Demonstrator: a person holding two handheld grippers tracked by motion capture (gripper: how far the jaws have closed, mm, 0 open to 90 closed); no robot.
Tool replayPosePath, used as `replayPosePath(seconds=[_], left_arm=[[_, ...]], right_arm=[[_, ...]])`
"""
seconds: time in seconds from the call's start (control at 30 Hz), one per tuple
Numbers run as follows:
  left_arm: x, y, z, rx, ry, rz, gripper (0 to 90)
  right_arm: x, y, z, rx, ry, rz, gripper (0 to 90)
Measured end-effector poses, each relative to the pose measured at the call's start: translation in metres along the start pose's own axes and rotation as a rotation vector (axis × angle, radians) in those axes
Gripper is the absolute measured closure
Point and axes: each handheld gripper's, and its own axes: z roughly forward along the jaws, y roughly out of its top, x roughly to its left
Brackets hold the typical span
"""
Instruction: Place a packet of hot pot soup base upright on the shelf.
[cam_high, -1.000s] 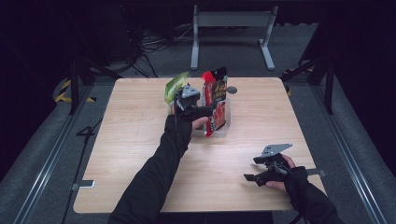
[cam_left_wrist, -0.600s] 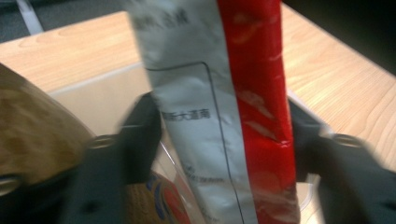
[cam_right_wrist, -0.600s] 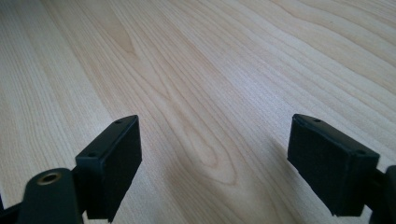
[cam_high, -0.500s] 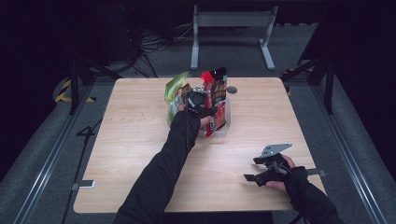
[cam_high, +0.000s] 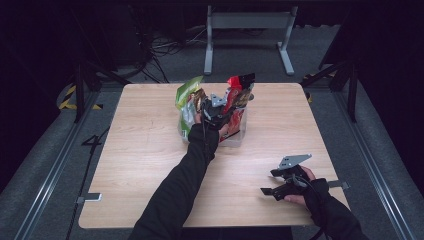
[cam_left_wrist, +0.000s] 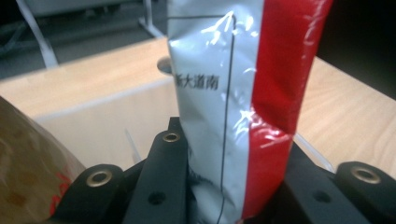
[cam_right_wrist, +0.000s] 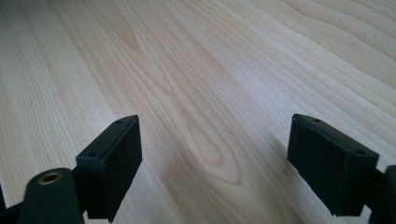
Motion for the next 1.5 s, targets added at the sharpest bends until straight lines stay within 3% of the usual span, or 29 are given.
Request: replayPosePath(seconds=[0.1, 0.17, 0.23, 0.3, 0.33, 0.43, 0.47, 0.53, 0.67, 0.7, 0.73, 0.83, 1.0, 1.07, 1.13, 1.2, 1.33, 1.5], left_arm=[[-0.003, -0.001, 0.001, -0.060, 0.025, 0.022, 80.5], [-0.002, -0.001, 0.003, -0.078, 0.018, 0.019, 79.8], [-0.003, -0.003, 0.007, -0.124, 0.039, 0.015, 79.8], [-0.003, -0.005, 0.011, -0.138, 0.065, -0.013, 78.4], [-0.004, -0.006, 0.013, -0.144, 0.081, -0.007, 78.0], [-0.006, -0.007, 0.015, -0.148, 0.070, -0.031, 74.1], [-0.005, -0.008, 0.016, -0.138, 0.039, -0.043, 71.3], [-0.003, -0.009, 0.015, -0.096, 0.026, -0.041, 65.7], [0.000, -0.013, 0.010, -0.065, 0.001, -0.038, 59.2], [0.002, -0.014, 0.007, -0.041, -0.029, -0.044, 59.2], [0.004, -0.015, 0.004, -0.014, -0.048, -0.047, 51.7], [0.004, -0.018, -0.005, 0.059, -0.076, 0.005, 42.3], [0.008, -0.028, -0.022, 0.107, -0.122, 0.029, 38.7], [0.008, -0.030, -0.025, 0.115, -0.128, 0.039, 43.1], [0.005, -0.034, -0.030, 0.145, -0.105, 0.097, 44.5], [0.007, -0.038, -0.031, 0.167, -0.128, 0.085, 50.1], [0.009, -0.041, -0.033, 0.183, -0.142, 0.069, 51.7], [0.011, -0.039, -0.028, 0.199, -0.150, 0.080, 53.1]], right_arm=[[-0.001, 0.000, 0.000, -0.002, 0.003, -0.002, 18.4], [-0.001, 0.000, 0.000, -0.002, 0.006, -0.001, 18.4], [0.000, -0.001, 0.000, 0.001, 0.009, -0.006, 18.3], [0.000, -0.001, 0.001, 0.002, 0.010, -0.009, 18.3], [0.000, -0.001, 0.001, 0.002, 0.007, -0.010, 18.2], [0.000, -0.001, 0.000, 0.000, 0.007, -0.011, 18.3], [0.000, -0.001, -0.001, -0.001, 0.006, -0.010, 18.3], [-0.001, -0.001, -0.001, -0.005, 0.007, -0.007, 18.3], [0.001, 0.000, -0.001, -0.003, 0.009, -0.012, 18.3], [0.001, 0.000, -0.001, -0.002, 0.006, -0.013, 18.3], [0.001, 0.000, -0.001, -0.002, 0.008, -0.012, 18.3], [0.000, -0.001, -0.001, 0.001, 0.008, -0.009, 18.2], [0.000, -0.001, -0.001, 0.004, 0.009, -0.009, 18.2], [0.000, -0.001, 0.000, 0.005, 0.010, -0.009, 18.2], [0.000, -0.001, 0.000, 0.009, 0.012, -0.009, 18.2], [0.001, -0.001, 0.001, 0.013, 0.009, -0.007, 18.2], [0.001, 0.000, 0.001, 0.015, 0.013, -0.012, 18.2], [0.002, 0.000, 0.002, 0.017, 0.012, -0.013, 18.3]])
